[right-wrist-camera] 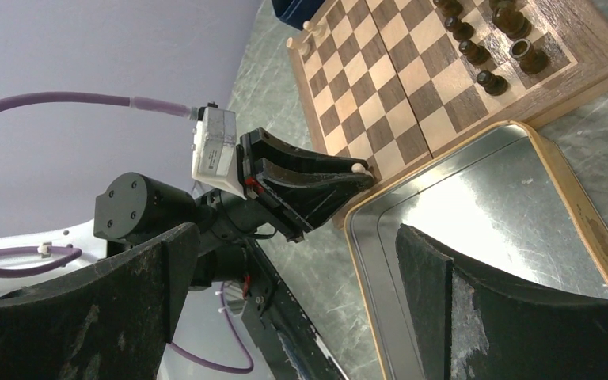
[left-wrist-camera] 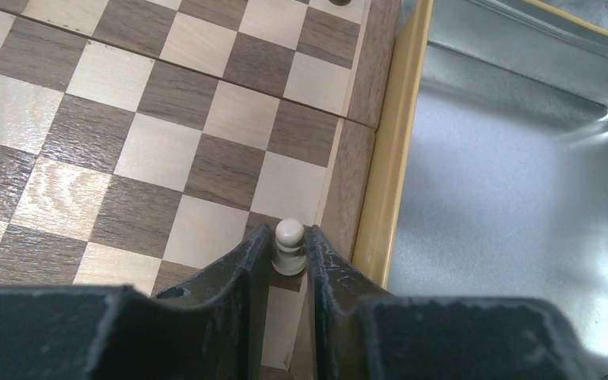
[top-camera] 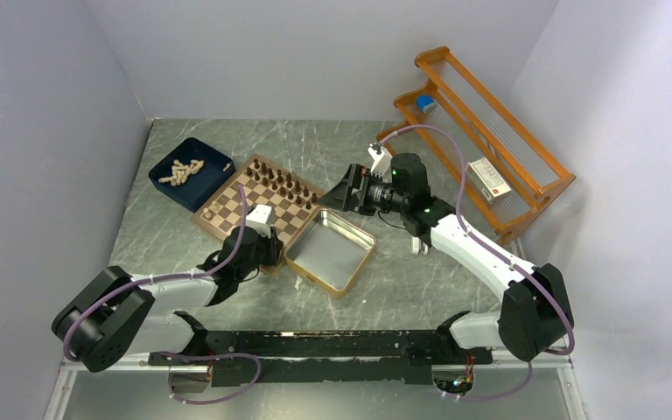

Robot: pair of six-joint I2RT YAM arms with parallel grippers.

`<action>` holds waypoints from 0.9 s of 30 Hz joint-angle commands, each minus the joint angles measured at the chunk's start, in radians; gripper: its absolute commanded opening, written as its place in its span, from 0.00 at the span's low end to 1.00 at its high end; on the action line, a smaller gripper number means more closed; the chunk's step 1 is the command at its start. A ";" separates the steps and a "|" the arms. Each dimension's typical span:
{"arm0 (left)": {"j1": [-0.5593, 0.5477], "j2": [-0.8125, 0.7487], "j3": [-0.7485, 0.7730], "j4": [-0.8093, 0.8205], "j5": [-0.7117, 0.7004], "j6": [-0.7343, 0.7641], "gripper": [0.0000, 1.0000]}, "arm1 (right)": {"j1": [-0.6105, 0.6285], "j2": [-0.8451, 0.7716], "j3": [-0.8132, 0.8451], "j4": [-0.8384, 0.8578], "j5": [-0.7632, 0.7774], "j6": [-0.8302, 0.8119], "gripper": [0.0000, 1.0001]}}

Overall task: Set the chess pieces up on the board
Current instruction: Place the chess piece on the chessboard.

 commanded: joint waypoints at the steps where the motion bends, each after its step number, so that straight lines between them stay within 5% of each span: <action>1: -0.019 -0.017 -0.015 0.045 -0.022 0.010 0.29 | -0.005 -0.006 0.022 0.030 -0.007 0.006 1.00; 27: -0.040 -0.012 -0.004 0.020 -0.079 0.016 0.23 | -0.004 -0.015 -0.009 0.052 -0.014 0.019 1.00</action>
